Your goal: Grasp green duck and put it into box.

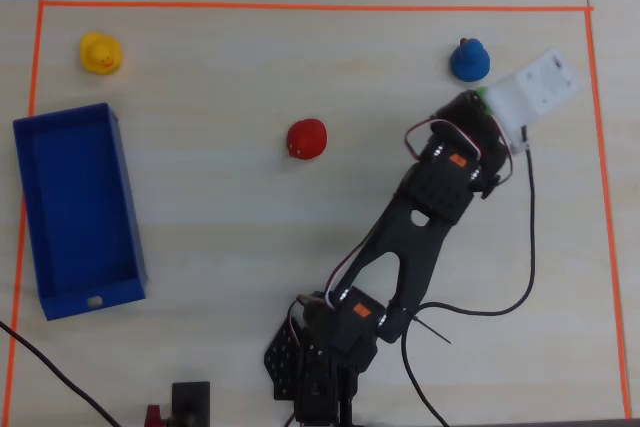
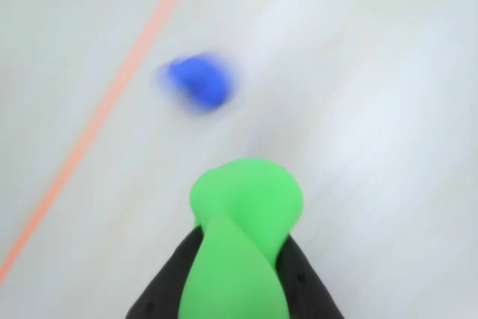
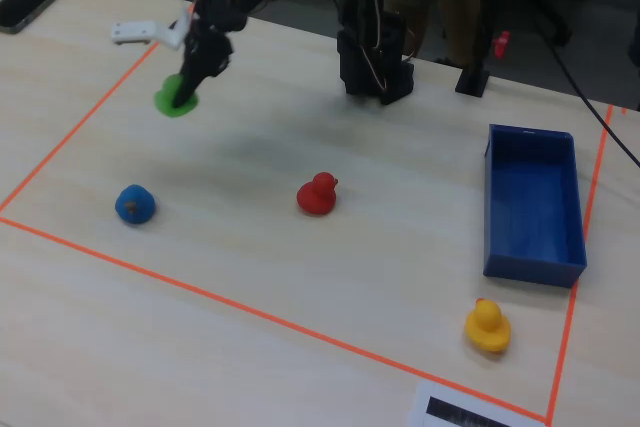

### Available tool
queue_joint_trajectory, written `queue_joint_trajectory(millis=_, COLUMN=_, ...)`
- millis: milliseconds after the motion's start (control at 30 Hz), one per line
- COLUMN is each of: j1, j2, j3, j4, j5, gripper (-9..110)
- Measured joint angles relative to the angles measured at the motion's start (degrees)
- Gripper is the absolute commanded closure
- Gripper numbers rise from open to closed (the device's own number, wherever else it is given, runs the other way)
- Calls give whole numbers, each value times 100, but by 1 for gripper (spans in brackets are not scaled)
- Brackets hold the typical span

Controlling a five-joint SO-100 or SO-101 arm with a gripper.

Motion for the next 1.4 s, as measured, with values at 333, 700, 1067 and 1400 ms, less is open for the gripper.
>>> queue_joint_trajectory(millis=333, j1=-4131, j2=1204, j3=-1037, j4=3727, j5=2312, gripper=101)
queue_joint_trajectory(millis=700, j1=-7954, j2=870, j3=879, j4=1854, j5=3059, gripper=101)
queue_joint_trajectory(millis=1067, j1=-8657, j2=-571, j3=-606, j4=1283, j5=3305, gripper=101)
queue_joint_trajectory(millis=1400, j1=-9299, j2=-1345, j3=132, j4=-132, j5=3410, gripper=76)
